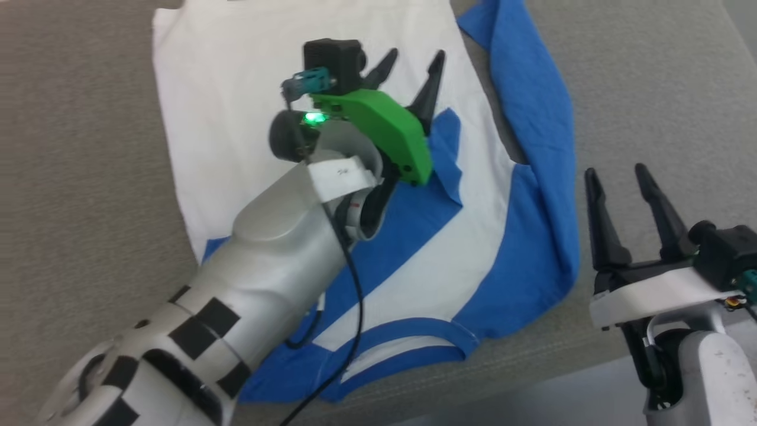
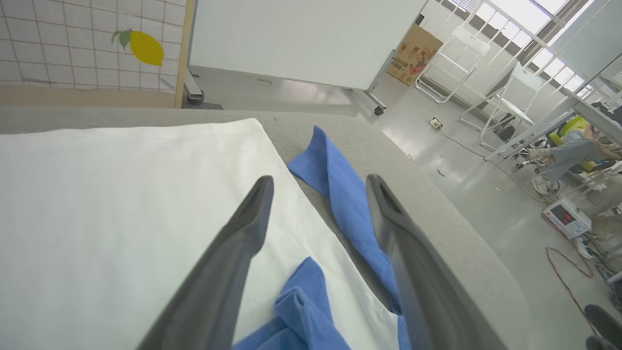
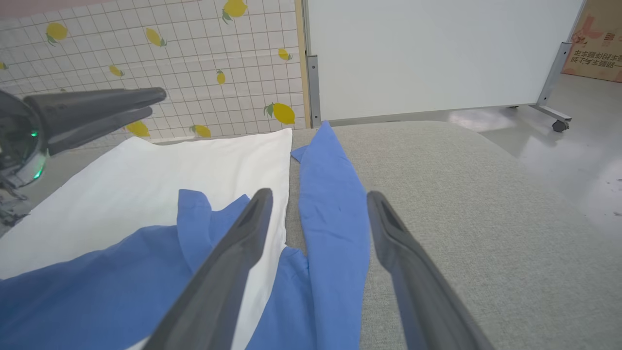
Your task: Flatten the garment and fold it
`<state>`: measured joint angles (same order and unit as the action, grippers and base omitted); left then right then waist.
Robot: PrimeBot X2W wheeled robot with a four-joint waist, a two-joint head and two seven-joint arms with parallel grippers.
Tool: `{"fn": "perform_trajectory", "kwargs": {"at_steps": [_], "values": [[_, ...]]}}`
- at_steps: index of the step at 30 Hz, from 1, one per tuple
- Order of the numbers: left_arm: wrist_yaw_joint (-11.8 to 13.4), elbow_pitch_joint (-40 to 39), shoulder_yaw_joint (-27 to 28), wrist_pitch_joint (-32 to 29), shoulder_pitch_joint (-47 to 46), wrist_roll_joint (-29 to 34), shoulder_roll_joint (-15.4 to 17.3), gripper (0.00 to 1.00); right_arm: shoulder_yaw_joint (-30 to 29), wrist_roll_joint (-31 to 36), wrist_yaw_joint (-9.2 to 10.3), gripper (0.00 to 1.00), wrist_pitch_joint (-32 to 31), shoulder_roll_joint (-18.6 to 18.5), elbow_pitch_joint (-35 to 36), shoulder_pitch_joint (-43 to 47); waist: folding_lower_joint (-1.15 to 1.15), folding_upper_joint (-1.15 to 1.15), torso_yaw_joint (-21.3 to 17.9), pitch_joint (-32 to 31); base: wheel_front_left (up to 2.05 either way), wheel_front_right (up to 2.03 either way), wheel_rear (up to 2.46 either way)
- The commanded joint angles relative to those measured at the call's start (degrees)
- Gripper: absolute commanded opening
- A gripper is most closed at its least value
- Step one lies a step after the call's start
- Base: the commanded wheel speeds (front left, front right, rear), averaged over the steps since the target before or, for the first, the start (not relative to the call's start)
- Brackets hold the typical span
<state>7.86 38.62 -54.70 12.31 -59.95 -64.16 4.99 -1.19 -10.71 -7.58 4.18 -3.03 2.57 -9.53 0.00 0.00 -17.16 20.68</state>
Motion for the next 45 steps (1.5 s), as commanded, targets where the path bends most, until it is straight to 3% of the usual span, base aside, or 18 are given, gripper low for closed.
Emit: {"fn": "perform_trajectory", "kwargs": {"at_steps": [1, 4, 8, 12, 15, 20, 26, 38, 40, 41, 42, 43, 44, 45], "values": [[0.8, -0.8, 0.5, 1.3, 1.8, 1.8, 2.3, 1.0, -0.6, 0.7, 0.09, 1.0, -0.8, -0.1, 0.5, -1.5, 0.0, 0.0, 4.3, -2.7, 0.0, 0.0, 0.0], [2.7, -5.5, 3.6, 2.6, 5.9, 5.3, 6.9, 1.0, -2.3, 1.6, 0.09, 1.0, -3.2, -1.5, -0.1, -3.6, 0.0, 0.0, 6.8, -3.0, 0.0, 0.0, 0.0], [6.0, -16.9, 12.4, 2.7, 13.7, 14.8, 12.6, 1.0, -4.5, 2.6, 0.09, 1.0, -6.7, -3.8, -2.7, -8.0, 0.0, 0.0, 9.9, -2.1, 0.0, 0.0, 0.0], [7.9, -27.7, 22.3, 2.7, 23.4, 22.6, 15.6, 1.0, -6.5, 2.8, 0.09, 1.0, -10.4, -5.2, -7.4, -14.8, 0.0, 0.0, 12.3, -0.4, 0.0, 0.0, 0.0], [7.7, -34.1, 28.8, 2.7, 29.7, 27.4, 16.1, 1.0, -8.1, 3.3, 0.09, 1.0, -14.1, -6.0, -11.9, -21.0, 0.0, 0.0, 13.7, 1.5, 0.0, 0.0, 0.0], [5.4, -40.9, 37.3, 2.7, 36.3, 33.8, 14.3, 1.0, -13.3, 4.8, 0.09, 1.0, -21.6, -7.1, -20.7, -32.7, 0.0, 0.0, 16.2, 6.0, 0.0, 0.0, 0.0], [1.8, -44.3, 43.0, 2.7, 38.1, 39.8, 10.6, 1.0, -19.7, 9.2, 0.09, 1.0, -28.6, -9.6, -28.0, -44.3, 0.0, 0.0, 19.4, 11.8, 0.0, 0.0, 0.0], [-3.8, -47.6, 51.1, 2.7, 39.8, 46.0, 3.7, 1.0, -25.5, 15.8, 0.09, 1.0, -41.7, -13.1, -31.4, -56.1, 0.0, 0.0, 23.5, 20.0, 0.0, 0.0, 0.0], [-4.6, -47.7, 52.1, 2.7, 40.0, 46.7, 2.8, 1.0, -25.9, 16.4, 0.09, 0.81, -43.2, -13.2, -31.2, -56.3, 0.0, 0.0, 23.7, 20.5, 0.0, 0.0, 0.0], [-5.0, -47.8, 52.6, 2.7, 40.1, 47.0, 2.3, 1.0, -26.3, 16.6, 0.09, 0.51, -44.0, -13.2, -31.1, -56.2, 0.0, 0.0, 23.8, 20.6, 0.0, 0.0, 0.0], [-5.2, -47.9, 53.0, 2.7, 40.2, 47.2, 1.9, 1.0, -26.4, 16.7, 0.09, 0.45, -44.5, -13.1, -31.0, -56.2, 0.0, 0.0, 23.8, 20.7, 0.0, 0.0, 0.0], [-5.6, -48.0, 53.5, 2.7, 40.3, 47.5, 1.5, 1.0, -26.3, 16.8, 0.09, 0.18, -44.4, -13.1, -30.6, -56.0, 0.0, 0.0, 23.8, 20.7, 0.0, 0.0, 0.0], [-5.9, -48.1, 54.0, 2.7, 40.4, 47.7, 1.2, 1.0, -26.2, 16.9, 0.09, 0.0, -44.0, -13.2, -30.2, -55.9, 0.0, 0.0, 23.8, 20.6, 0.0, 0.0, 0.0], [-6.2, -48.0, 54.5, 2.7, 40.5, 48.0, 0.9, 1.0, -25.9, 17.0, 0.09, 0.0, -43.6, -13.3, -29.9, -55.5, 0.0, 0.0, 23.6, 20.3, 0.0, 0.0, 0.0]]}}
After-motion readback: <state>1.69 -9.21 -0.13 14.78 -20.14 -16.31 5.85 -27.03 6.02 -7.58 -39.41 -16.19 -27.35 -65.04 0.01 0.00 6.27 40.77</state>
